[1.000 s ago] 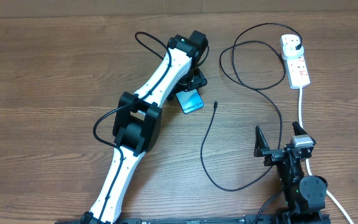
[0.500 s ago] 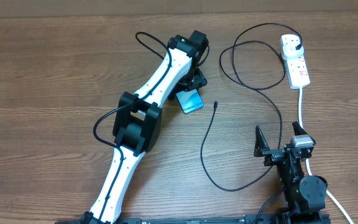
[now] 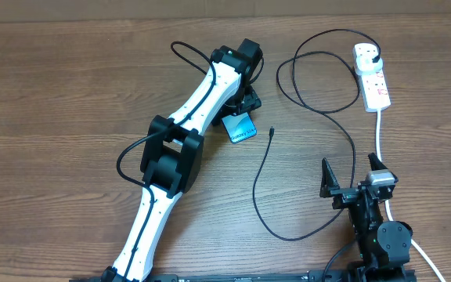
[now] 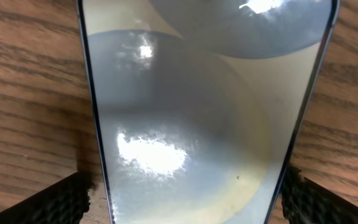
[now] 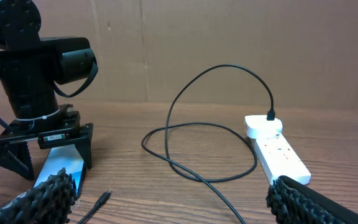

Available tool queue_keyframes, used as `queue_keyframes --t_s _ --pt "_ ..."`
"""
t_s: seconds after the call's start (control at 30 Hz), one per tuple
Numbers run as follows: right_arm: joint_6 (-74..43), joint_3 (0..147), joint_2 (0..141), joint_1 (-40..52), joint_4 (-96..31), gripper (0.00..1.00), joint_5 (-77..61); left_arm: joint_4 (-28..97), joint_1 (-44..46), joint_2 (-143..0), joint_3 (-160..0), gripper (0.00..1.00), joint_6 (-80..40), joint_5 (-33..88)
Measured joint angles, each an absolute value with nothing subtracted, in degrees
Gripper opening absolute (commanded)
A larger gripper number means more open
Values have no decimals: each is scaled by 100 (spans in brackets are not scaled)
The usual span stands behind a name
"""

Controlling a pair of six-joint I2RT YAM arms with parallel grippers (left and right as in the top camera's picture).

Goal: Plug charger to phone and switch on socket
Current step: 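Close the left gripper on the phone's edge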

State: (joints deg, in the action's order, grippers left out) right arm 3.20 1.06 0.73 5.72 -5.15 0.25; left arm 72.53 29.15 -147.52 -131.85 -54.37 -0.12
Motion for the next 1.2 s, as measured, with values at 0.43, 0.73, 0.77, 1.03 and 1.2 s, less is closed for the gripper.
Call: queue_keyframes --t_s 0.43,0.73,0.77,1.03,1.2 --pt "322 106 73 572 -515 100 25 7220 2915 -14752 -13185 93 -5384 1" --pt "320 106 73 572 -515 100 27 7218 2915 -14752 -13185 88 -5345 -1" --pt "322 106 73 574 -517 100 25 7218 2915 -14752 -13185 88 -5343 -1" --pt "322 106 73 574 -515 100 27 7205 2917 -14752 -13185 90 -5341 -3" --pt "322 106 73 572 -517 100 25 7185 2917 -14752 -13176 89 -5341 -5"
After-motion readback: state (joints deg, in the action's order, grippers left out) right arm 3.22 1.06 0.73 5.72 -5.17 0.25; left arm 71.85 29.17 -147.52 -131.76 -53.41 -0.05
